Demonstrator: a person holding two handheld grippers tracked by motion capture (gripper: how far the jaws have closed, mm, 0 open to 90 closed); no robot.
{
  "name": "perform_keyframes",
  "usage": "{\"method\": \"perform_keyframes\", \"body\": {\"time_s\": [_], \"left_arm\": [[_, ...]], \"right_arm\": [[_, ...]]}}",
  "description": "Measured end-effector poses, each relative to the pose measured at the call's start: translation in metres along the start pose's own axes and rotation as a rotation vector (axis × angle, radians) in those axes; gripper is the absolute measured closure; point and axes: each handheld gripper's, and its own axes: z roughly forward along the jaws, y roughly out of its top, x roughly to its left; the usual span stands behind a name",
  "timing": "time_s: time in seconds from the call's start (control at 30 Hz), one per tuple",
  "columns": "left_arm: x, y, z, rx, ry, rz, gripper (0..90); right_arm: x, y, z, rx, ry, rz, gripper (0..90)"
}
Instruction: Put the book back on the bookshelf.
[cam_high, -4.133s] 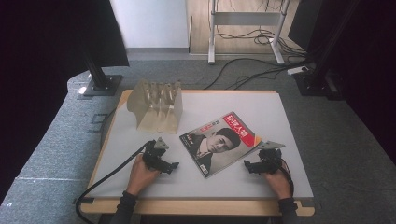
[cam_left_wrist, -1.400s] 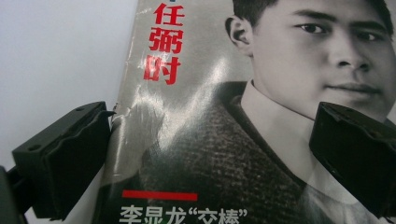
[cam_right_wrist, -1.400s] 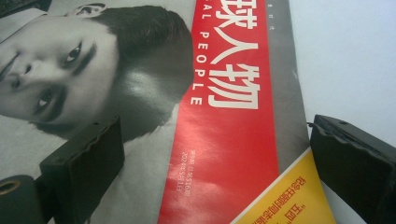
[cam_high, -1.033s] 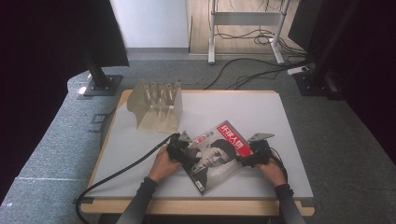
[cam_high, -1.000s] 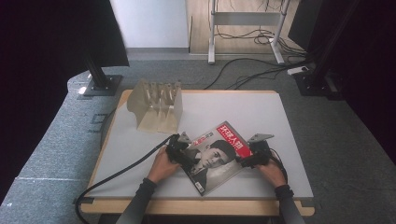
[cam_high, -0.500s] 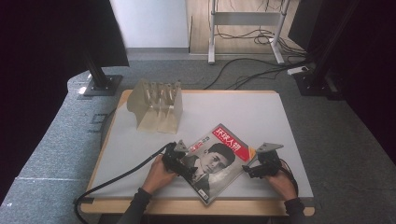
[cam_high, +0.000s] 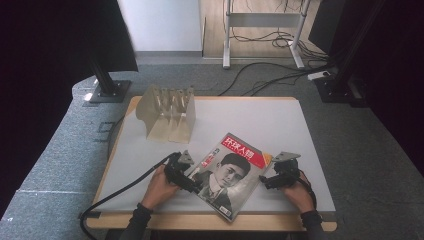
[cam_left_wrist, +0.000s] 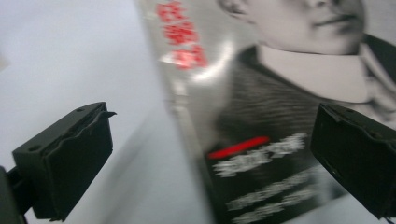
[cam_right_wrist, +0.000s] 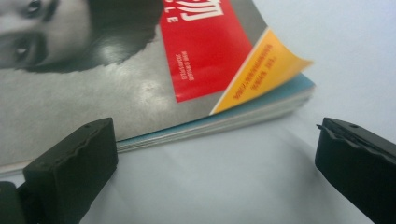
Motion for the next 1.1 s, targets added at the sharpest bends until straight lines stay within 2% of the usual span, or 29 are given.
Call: {"method": "perform_keyframes", "body": {"time_s": [0.03, 0.17, 0.23, 0.27, 0.3, 0.33, 0.43, 0.47, 0.57, 0.63, 0.73, 0.83, 0.9, 0.93, 1.1], "left_arm": [[0.0, 0.0, 0.0, 0.0, 0.0, 0.0, 0.0], [0.022, -0.006, -0.006, 0.012, 0.073, -0.031, 0.0], [0.026, -0.008, -0.005, 0.014, 0.083, -0.039, 0.0], [0.035, -0.012, -0.004, 0.022, 0.106, -0.057, 0.0], [0.035, -0.012, -0.004, 0.022, 0.106, -0.057, 0.0], [0.043, -0.015, -0.003, 0.029, 0.131, -0.078, 0.0], [0.05, -0.018, 0.001, 0.033, 0.15, -0.096, 0.0], [0.053, -0.018, 0.002, 0.02, 0.137, -0.113, 0.0], [0.052, -0.017, 0.006, 0.005, 0.126, -0.114, 0.0], [0.049, -0.016, 0.009, -0.004, 0.092, -0.115, 0.0], [0.041, -0.015, 0.009, -0.008, 0.104, -0.099, 0.0], [0.037, -0.015, 0.008, -0.001, 0.092, -0.092, 0.0], [0.028, -0.016, 0.008, 0.003, 0.076, -0.083, 0.0], [0.028, -0.016, 0.008, 0.003, 0.076, -0.083, 0.0], [0.005, -0.015, 0.008, 0.007, 0.036, -0.044, 0.0]], "right_arm": [[0.0, 0.0, 0.0, 0.0, 0.0, 0.0, 0.0], [-0.005, 0.01, 0.009, -0.001, -0.028, 0.015, 0.0], [-0.006, 0.012, 0.011, -0.001, -0.034, 0.017, 0.0], [-0.008, 0.017, 0.015, 0.005, -0.046, 0.016, 0.0], [-0.008, 0.017, 0.015, 0.005, -0.046, 0.016, 0.0], [-0.009, 0.022, 0.019, 0.008, -0.053, 0.016, 0.0], [-0.011, 0.026, 0.023, 0.01, -0.056, 0.018, 0.0], [-0.014, 0.031, 0.028, 0.009, -0.056, 0.027, 0.0], [-0.017, 0.037, 0.034, 0.007, -0.061, 0.033, 0.0], [-0.019, 0.041, 0.038, 0.01, -0.059, 0.041, 0.0], [-0.021, 0.047, 0.043, 0.016, -0.057, 0.046, 0.0], [-0.023, 0.05, 0.047, 0.015, -0.062, 0.05, 0.0], [-0.026, 0.056, 0.052, 0.013, -0.069, 0.059, 0.0], [-0.028, 0.057, 0.054, 0.01, -0.071, 0.06, 0.0], [-0.032, 0.068, 0.062, 0.011, -0.083, 0.063, 2.5]]}}
